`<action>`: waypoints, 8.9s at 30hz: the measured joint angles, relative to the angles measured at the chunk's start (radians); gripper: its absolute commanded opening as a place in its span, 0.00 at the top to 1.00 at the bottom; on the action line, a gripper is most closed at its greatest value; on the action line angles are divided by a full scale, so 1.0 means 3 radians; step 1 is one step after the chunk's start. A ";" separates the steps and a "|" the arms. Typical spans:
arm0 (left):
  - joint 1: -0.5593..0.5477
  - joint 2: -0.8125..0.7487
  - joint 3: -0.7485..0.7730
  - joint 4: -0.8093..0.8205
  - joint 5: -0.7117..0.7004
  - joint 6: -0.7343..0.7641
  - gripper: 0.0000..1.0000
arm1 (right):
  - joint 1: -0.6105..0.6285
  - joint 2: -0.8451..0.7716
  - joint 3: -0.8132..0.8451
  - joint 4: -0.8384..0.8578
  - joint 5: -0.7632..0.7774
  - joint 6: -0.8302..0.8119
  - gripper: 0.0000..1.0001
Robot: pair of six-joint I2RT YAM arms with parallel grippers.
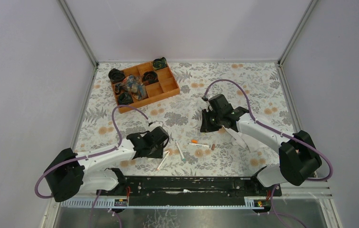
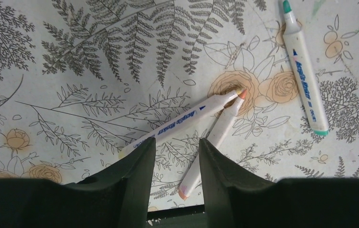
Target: Insert the pens into the pen caps
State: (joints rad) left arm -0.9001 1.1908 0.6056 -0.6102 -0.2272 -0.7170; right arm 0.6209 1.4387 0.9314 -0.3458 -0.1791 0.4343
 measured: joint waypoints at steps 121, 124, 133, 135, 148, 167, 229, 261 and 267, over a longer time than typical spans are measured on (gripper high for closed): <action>0.0211 -0.0467 -0.0591 0.2534 0.1428 0.0020 1.00 | 0.0192 -0.0206 -0.0425 0.1572 -0.0262 0.1297 1.00; 0.0211 -0.0467 -0.0591 0.2534 0.1418 0.0005 1.00 | 0.0205 -0.0202 -0.0425 0.1572 -0.0262 0.1297 1.00; 0.0211 -0.0467 -0.0591 0.2534 0.1333 -0.0052 1.00 | 0.0249 -0.0197 -0.0434 0.1573 -0.0296 0.1306 1.00; 0.0211 -0.0467 -0.0591 0.2534 0.1324 -0.0065 1.00 | 0.0254 -0.0197 -0.0448 0.1572 -0.0314 0.1319 1.00; 0.0211 -0.0463 -0.0591 0.2534 0.1322 -0.0100 1.00 | 0.0272 -0.0197 -0.0479 0.1626 -0.0313 0.1348 1.00; 0.0211 -0.0463 -0.0593 0.2561 0.1331 -0.0183 1.00 | 0.0309 -0.0160 -0.0479 0.1659 -0.0281 0.1375 1.00; 0.0259 -0.0320 -0.0593 0.2658 0.1296 -0.0455 1.00 | 0.0512 -0.0215 -0.0618 0.1865 0.0168 0.1401 1.00; 0.0336 -0.0262 -0.0587 0.2660 0.1342 -0.0290 1.00 | 0.0649 -0.0245 -0.0858 0.2196 0.0270 0.1303 1.00; 0.0336 -0.0262 -0.0631 0.2658 0.1326 -0.0273 1.00 | 0.0753 -0.0287 -0.0896 0.2195 0.0418 0.1342 1.00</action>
State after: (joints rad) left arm -0.7994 1.1122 0.4164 0.1871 0.1707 -0.7990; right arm 0.8467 1.3525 0.6624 0.3126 -0.0536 0.8368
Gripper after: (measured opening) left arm 0.133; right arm 0.185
